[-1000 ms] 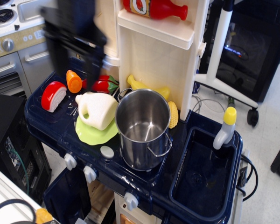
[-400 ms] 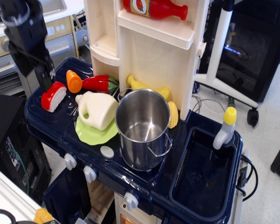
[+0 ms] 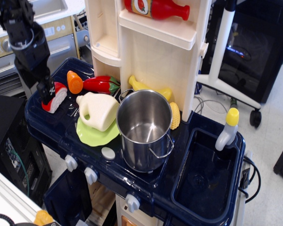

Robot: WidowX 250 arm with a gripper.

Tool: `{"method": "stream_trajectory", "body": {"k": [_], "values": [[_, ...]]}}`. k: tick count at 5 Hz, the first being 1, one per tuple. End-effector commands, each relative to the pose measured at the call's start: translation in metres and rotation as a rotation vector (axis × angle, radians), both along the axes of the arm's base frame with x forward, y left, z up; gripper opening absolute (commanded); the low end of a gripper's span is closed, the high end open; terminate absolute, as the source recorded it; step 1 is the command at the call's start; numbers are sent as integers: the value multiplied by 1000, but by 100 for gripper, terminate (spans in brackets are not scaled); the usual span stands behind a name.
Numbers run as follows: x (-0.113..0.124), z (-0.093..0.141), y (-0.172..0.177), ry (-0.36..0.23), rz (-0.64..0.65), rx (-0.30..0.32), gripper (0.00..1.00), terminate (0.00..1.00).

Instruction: Put sushi in pot or pan

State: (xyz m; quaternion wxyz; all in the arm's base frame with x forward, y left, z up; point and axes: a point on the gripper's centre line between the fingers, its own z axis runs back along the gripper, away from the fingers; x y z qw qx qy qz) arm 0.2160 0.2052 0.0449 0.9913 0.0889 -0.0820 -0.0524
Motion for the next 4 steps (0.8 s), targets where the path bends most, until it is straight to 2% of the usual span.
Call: {"method": "stream_trajectory", "body": {"k": [1,4], "values": [[11,2,7,-53,-34,4,100,0],[15,-10,5,-74,-52,-49,100,0]]}}
